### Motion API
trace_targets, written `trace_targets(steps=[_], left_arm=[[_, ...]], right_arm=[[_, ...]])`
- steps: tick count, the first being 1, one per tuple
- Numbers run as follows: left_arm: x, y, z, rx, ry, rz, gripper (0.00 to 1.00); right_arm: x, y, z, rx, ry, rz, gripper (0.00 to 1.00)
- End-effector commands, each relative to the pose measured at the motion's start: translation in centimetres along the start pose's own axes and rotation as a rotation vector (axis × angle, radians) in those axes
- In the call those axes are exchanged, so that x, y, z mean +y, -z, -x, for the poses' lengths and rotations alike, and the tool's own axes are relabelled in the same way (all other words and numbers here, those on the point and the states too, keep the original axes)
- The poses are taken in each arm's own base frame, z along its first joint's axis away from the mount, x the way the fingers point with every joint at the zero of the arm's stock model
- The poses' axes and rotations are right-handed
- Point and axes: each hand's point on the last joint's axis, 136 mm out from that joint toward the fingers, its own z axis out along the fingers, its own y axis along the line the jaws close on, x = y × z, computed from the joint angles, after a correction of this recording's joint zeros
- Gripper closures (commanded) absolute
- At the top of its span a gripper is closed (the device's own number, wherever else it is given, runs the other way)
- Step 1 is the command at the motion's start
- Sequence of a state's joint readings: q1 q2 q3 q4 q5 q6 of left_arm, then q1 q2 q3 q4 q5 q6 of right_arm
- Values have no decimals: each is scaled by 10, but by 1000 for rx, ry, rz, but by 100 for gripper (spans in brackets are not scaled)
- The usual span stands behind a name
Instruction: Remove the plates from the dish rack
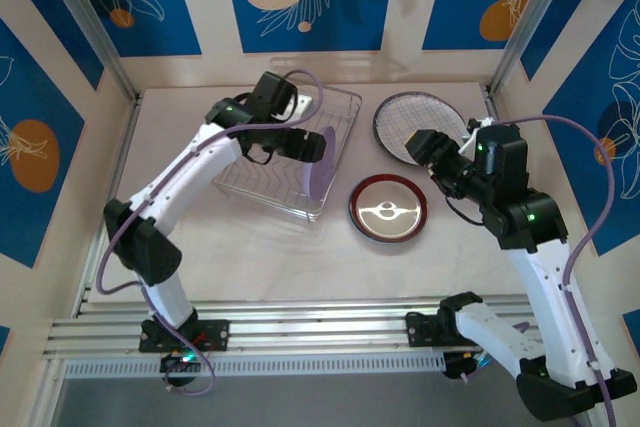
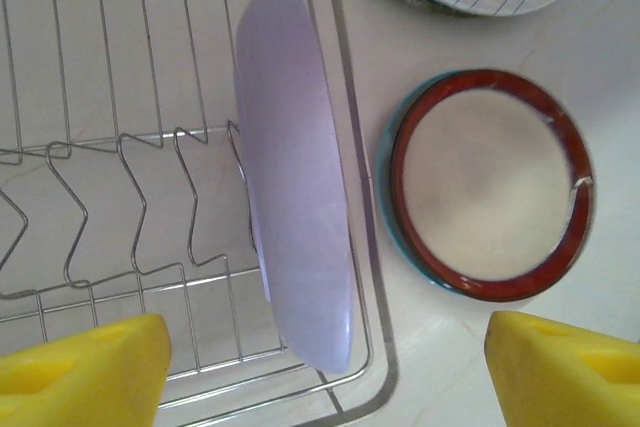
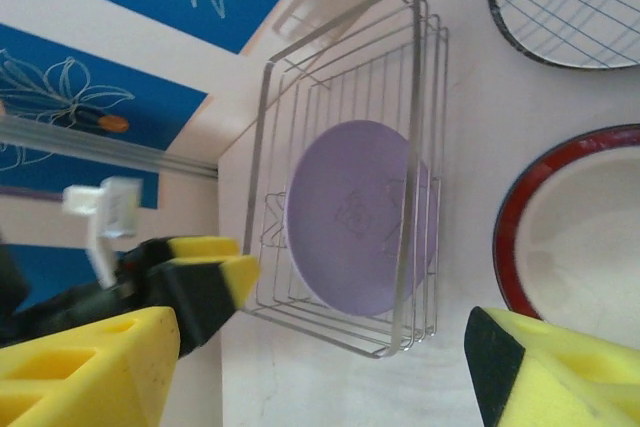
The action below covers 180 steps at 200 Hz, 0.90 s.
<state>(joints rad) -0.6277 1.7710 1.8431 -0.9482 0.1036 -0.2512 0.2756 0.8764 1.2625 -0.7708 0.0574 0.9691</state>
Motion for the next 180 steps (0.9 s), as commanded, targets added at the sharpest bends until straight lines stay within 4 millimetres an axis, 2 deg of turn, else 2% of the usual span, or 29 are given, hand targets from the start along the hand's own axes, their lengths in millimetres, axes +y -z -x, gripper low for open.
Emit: trace_targets(steps=[1,21,44,81,122,151,180], left_arm=[[5,-8,7,0,-34,75,19],[13,-24,6,30,-35,121,20],[11,-44,6,60,-37,113,22],[9,-65,4,100,-41,117,26],[14,-79,4,119,-52,151,30],[13,-84,1,133,-60,166,40],[13,-79,3,125,-75,193,53]], right_arm=[[7,6,-10,41,36,51,23],[14,10,-14,53,34,108,23],[28,13,-18,72,46,208,22],[24,15,-19,87,38,203,21],[24,17,-19,91,25,210,22],[22,15,-20,96,19,206,21],[19,13,-22,104,8,203,22]])
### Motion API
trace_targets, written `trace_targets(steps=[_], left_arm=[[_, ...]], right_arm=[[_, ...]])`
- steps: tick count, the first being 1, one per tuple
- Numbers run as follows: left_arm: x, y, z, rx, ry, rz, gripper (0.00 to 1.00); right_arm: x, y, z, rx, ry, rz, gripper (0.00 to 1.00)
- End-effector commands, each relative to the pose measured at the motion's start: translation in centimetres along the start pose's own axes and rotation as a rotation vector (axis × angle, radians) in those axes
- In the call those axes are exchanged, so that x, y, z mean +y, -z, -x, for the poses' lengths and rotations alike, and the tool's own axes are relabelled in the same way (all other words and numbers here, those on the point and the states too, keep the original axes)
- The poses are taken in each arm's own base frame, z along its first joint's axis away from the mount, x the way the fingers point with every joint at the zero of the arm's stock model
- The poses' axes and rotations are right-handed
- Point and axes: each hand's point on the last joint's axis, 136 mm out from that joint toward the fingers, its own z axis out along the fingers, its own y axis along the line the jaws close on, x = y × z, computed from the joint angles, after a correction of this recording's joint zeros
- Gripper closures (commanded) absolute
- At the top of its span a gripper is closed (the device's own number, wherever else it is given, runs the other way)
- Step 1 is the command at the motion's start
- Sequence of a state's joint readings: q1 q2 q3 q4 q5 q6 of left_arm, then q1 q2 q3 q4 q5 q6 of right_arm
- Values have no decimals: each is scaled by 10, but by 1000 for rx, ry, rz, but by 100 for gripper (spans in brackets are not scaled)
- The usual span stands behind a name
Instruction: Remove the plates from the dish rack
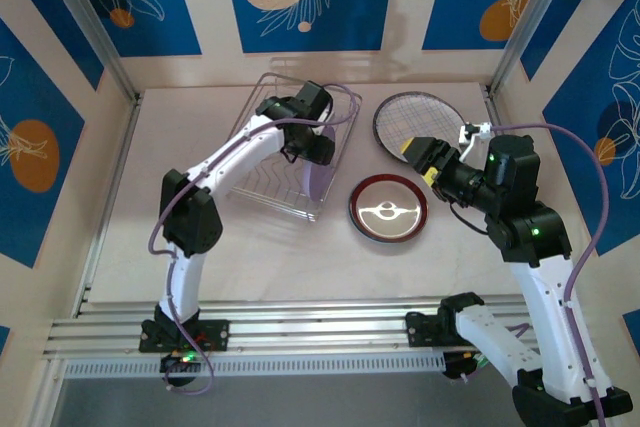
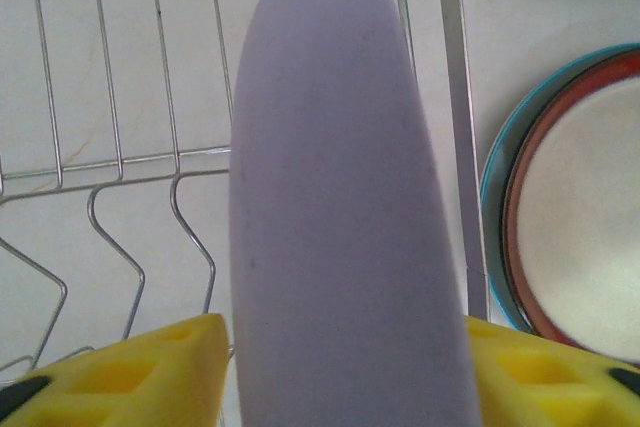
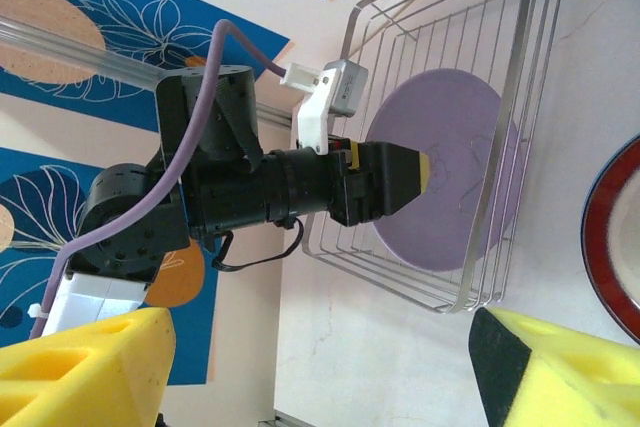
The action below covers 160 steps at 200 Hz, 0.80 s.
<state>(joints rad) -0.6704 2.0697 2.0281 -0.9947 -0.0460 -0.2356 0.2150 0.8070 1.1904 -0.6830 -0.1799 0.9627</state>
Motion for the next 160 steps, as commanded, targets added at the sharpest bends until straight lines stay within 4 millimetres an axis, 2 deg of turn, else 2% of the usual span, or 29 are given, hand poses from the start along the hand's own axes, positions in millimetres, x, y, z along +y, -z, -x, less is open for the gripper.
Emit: trace_targets(steps=[1,30,73,117,130,160], left_arm=[[-2,10,3,-8,-30,37,53],[-2,17,5,-18,-54,79,61],[-3,29,11,-29,-89,144,63],[-6,27,9,-10,-100,153,70],[-7,26,7,-3,-102,149,67],[-8,18,3,25,-100,140,53]], right_arm=[[1,1,-3,9,-1,24,22],[-2,-1,-4,13,-12,19,22],[-3,-3,-4,14,-18,19,21],[-5,-3,-4,11,-22,14,22],[-5,-3,-4,11,-22,13,22],[-6,-4,-5,13,-27,13,21]])
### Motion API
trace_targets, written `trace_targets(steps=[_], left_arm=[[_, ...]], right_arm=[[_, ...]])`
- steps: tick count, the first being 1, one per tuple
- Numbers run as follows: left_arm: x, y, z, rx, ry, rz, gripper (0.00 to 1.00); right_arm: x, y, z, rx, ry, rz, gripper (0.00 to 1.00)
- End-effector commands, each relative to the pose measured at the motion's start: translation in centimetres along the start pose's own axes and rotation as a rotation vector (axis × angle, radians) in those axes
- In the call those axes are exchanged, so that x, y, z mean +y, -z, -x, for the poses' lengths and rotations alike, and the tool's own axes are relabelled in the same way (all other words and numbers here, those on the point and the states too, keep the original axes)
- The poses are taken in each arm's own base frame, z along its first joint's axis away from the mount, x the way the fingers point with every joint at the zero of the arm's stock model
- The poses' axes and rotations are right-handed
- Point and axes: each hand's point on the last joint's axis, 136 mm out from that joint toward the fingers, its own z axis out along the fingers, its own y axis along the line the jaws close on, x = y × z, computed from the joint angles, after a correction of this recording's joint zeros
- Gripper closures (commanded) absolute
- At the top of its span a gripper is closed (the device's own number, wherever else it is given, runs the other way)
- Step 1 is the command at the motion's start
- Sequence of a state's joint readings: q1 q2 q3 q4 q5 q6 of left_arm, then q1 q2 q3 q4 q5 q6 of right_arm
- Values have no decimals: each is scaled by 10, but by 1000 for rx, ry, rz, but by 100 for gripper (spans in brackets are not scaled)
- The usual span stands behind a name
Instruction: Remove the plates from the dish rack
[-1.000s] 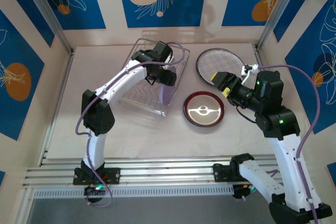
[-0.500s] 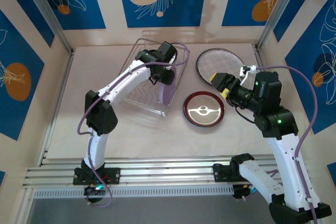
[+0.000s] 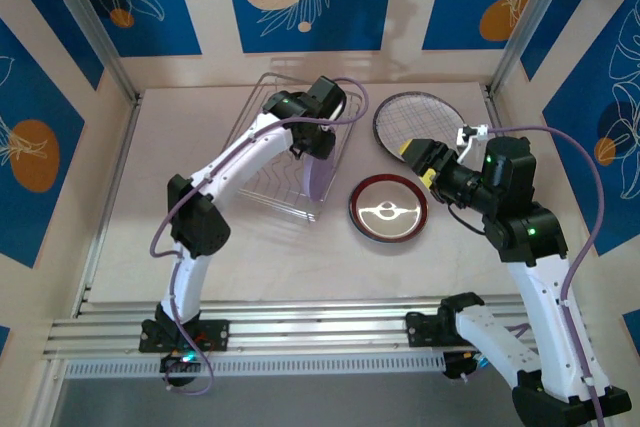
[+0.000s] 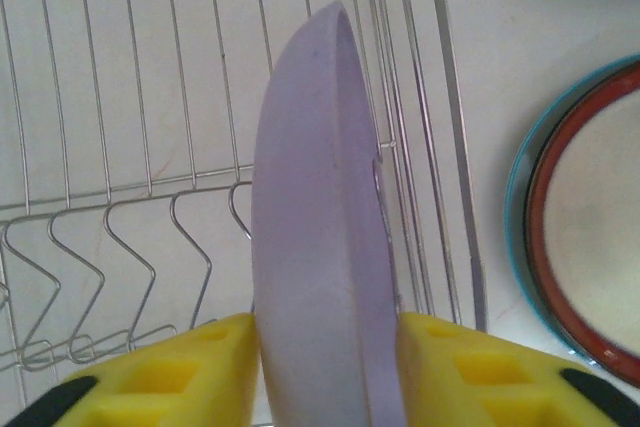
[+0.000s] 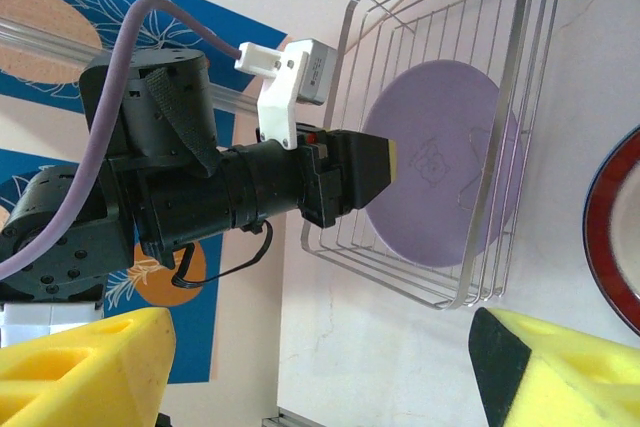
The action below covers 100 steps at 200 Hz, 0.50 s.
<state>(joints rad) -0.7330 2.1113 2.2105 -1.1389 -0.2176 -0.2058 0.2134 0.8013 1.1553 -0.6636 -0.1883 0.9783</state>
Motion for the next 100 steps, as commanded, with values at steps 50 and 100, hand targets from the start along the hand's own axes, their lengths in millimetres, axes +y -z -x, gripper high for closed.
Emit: trace_targets(steps=[50,100], left_arm=[[-10,-16,-10,65,-13,-20,63],[-5,-7,-7,47,-12,2,73]], right_arm=[[1,1,-1,2,-7,14,21],[0,2,-2,0,-11,12,22]])
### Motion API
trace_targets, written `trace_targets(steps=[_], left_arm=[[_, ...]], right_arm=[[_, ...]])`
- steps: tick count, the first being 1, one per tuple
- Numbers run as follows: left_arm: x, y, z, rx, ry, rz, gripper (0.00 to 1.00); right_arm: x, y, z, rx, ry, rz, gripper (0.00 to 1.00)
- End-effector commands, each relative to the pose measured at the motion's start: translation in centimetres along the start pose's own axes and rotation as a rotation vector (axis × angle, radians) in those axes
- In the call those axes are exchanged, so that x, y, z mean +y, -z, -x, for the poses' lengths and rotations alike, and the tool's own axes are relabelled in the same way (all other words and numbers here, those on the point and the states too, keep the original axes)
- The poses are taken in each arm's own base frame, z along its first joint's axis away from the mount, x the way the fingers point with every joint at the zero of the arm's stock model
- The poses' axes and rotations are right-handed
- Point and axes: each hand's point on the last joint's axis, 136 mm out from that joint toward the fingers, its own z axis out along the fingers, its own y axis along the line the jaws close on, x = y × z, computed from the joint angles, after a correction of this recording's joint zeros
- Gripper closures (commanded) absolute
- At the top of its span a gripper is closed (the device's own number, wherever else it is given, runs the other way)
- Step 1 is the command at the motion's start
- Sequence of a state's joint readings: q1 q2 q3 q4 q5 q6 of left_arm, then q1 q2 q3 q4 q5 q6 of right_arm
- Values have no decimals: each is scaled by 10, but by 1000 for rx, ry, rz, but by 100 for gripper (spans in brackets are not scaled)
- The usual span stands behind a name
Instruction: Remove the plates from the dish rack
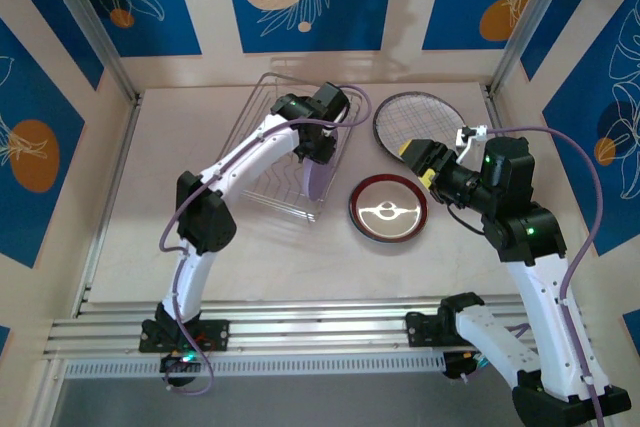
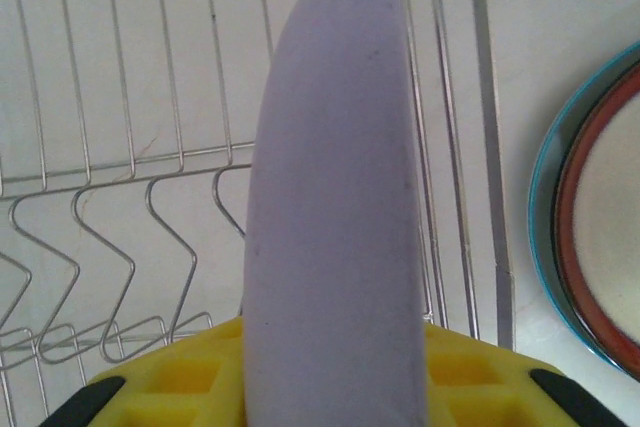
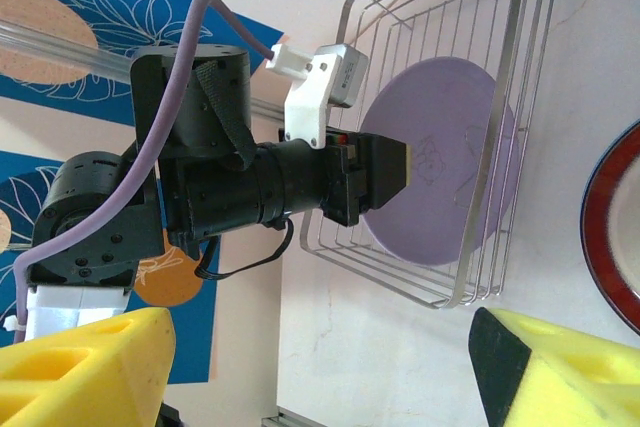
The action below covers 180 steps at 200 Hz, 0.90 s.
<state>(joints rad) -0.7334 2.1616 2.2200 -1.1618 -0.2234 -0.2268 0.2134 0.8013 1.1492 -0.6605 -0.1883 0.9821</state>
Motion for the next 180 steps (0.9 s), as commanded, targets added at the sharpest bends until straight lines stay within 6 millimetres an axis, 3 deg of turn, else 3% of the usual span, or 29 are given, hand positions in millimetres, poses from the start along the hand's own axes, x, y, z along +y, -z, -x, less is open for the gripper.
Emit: trace_targets(steps=[1,68,120,180], left_arm=[[-3,14,3,-14,-21,-14,73],[5,33,7,-39,-2,32,81],[23,52,13,-73,-29,159,85],[44,90,20,-152,-66,292,90]], right_arm=[[1,3,-1,-1,-5,14,22],[0,1,-2,1,-11,17,21],[-1,1,-4,3,-23,24,22],[-1,2,-5,4,-23,25,22]])
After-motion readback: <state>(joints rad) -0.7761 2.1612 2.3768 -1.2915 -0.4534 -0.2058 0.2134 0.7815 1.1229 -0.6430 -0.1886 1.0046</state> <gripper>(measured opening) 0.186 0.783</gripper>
